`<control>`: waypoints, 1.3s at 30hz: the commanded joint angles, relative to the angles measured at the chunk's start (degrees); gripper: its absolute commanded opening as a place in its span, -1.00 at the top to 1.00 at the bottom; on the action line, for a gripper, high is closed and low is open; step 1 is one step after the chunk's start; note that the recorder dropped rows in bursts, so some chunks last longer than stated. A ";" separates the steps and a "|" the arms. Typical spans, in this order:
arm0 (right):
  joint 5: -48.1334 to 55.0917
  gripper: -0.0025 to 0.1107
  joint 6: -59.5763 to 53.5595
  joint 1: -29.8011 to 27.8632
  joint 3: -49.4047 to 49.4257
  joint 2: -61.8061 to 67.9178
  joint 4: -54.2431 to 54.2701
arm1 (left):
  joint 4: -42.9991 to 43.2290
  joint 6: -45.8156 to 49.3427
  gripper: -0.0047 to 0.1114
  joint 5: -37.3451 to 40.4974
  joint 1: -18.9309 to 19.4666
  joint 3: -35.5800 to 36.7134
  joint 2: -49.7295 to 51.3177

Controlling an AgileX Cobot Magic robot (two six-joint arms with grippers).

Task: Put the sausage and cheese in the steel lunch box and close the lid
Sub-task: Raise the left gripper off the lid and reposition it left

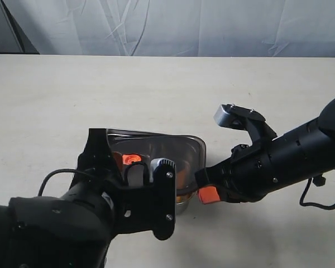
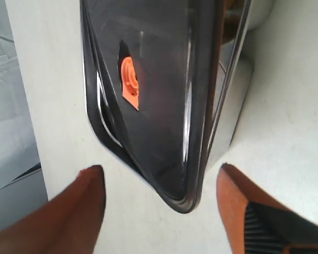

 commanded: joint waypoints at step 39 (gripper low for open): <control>3.78 0.97 20.09 3.07 -12.28 2.91 -11.26 | -11.11 -22.77 0.92 -19.43 37.16 -0.32 -16.37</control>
